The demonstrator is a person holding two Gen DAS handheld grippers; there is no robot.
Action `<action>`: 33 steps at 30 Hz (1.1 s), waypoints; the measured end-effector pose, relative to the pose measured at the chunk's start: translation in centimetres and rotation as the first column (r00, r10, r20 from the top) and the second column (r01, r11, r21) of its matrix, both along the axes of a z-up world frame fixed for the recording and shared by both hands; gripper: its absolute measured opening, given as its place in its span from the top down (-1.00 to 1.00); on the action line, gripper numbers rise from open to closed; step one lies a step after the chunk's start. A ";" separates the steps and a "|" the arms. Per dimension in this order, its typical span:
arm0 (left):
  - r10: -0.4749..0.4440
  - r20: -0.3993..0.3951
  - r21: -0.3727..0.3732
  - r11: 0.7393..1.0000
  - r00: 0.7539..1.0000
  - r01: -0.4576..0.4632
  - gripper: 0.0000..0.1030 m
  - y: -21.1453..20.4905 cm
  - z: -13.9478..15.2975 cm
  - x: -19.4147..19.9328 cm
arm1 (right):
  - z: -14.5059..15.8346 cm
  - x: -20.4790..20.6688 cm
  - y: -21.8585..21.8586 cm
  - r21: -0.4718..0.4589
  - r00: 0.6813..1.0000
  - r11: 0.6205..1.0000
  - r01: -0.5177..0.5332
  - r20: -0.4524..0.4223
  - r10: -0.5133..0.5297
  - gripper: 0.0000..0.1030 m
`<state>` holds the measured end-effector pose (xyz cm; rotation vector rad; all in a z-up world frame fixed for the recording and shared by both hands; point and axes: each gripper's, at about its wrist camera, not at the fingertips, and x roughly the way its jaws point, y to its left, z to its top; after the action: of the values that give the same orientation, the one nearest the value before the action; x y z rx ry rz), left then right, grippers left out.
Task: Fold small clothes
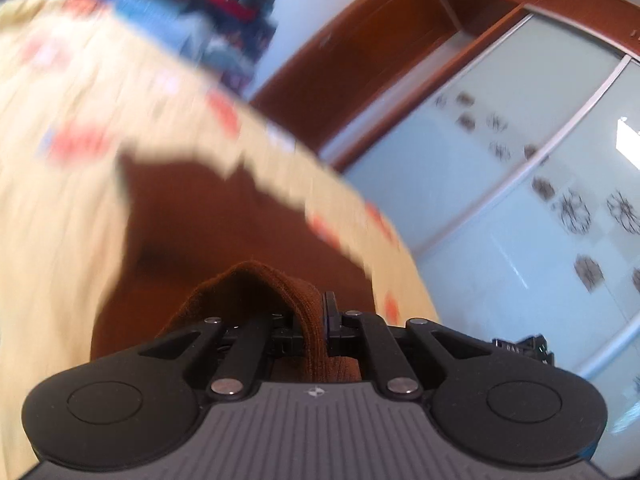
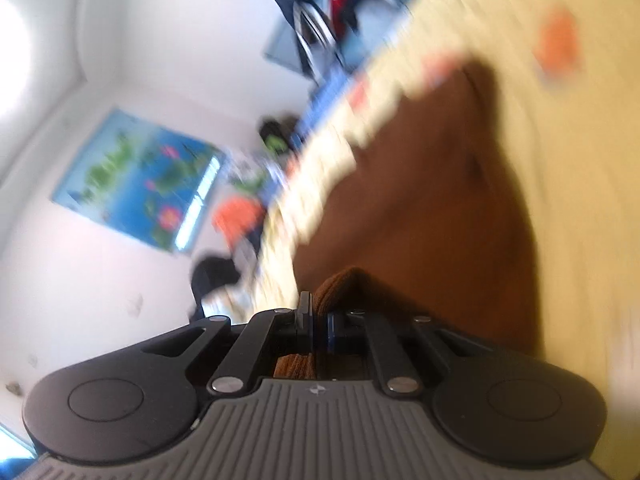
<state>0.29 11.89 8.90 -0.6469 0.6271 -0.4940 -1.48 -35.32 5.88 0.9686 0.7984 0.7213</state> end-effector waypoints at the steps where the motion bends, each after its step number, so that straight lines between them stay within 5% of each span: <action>1: 0.016 0.013 -0.002 1.000 1.000 -0.016 0.90 -0.1 0.4 2.6 | 0.3 2.4 -0.3 -0.002 0.999 1.000 0.027 0.019 -0.027 0.73; 5: 0.090 0.029 0.020 0.996 0.995 -0.091 0.90 -0.8 0.6 12.8 | -0.1 12.3 -0.7 0.023 0.991 0.991 0.133 0.015 -0.134 0.73; 8: 0.158 -0.023 0.198 0.969 0.987 -0.150 0.86 -2.7 -1.6 19.5 | -2.4 18.6 -0.8 -0.007 0.979 0.980 0.198 -0.052 -0.198 0.64; 9: 0.170 -0.083 0.247 0.958 0.982 -0.145 0.85 -3.2 -2.8 21.4 | -3.6 20.0 -1.4 -0.029 0.974 0.978 0.207 -0.082 -0.209 0.48; 10: 0.193 -0.156 0.282 0.949 0.969 -0.144 0.84 -3.4 -3.8 22.8 | -4.8 21.4 -1.2 -0.066 0.964 0.972 0.227 -0.126 -0.234 -0.09; 11: 0.207 -0.192 0.292 0.945 0.959 -0.145 0.84 -3.2 -4.3 23.5 | -5.8 22.4 -1.0 -0.115 0.944 0.958 0.261 -0.177 -0.278 -0.40; 15: 0.261 -0.119 0.171 0.956 0.958 -0.239 0.59 -0.3 -3.7 20.8 | -6.0 21.3 -1.0 -0.051 0.926 0.932 0.358 -0.104 -0.362 -0.66; 16: 0.306 -0.085 0.170 0.942 0.948 -0.289 0.11 0.5 -3.4 19.3 | -5.5 20.5 -1.1 -0.052 0.931 0.932 0.358 -0.061 -0.361 -0.78; 17: 0.350 -0.051 0.188 0.923 0.935 -0.335 -0.60 1.3 -3.1 17.7 | -4.9 19.6 -1.2 -0.067 0.937 0.935 0.348 -0.020 -0.350 -0.83; 19: 0.423 0.036 0.217 0.881 0.906 -0.420 -0.93 2.8 -2.8 14.2 | -4.0 17.3 -1.2 -0.130 0.945 0.936 0.328 0.048 -0.325 -0.88; 23: 0.436 -0.011 0.232 0.877 0.900 -0.422 -0.92 4.2 -3.6 9.0 | -3.8 12.9 -1.8 -0.242 0.956 0.924 0.294 0.063 -0.288 -0.88; 27: 0.453 -0.134 0.101 0.891 0.881 -0.443 -0.92 3.8 -6.8 3.5 | -5.8 8.7 -2.2 -0.365 0.958 0.893 0.262 -0.013 -0.286 -0.87; 30: 0.439 -0.210 0.014 0.895 0.874 -0.446 -0.91 2.3 -8.9 1.0 | -6.6 5.8 -1.8 -0.321 0.962 0.913 0.254 -0.013 -0.272 -0.85; 33: 0.428 -0.191 0.009 0.901 0.883 -0.434 -0.91 0.6 -8.9 1.6 | -6.9 6.1 -0.6 -0.258 0.973 0.947 0.192 -0.080 -0.219 -0.82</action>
<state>1.85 12.49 0.05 -0.8467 0.6307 -0.0245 4.63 -35.95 -1.05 0.8524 0.8451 0.3798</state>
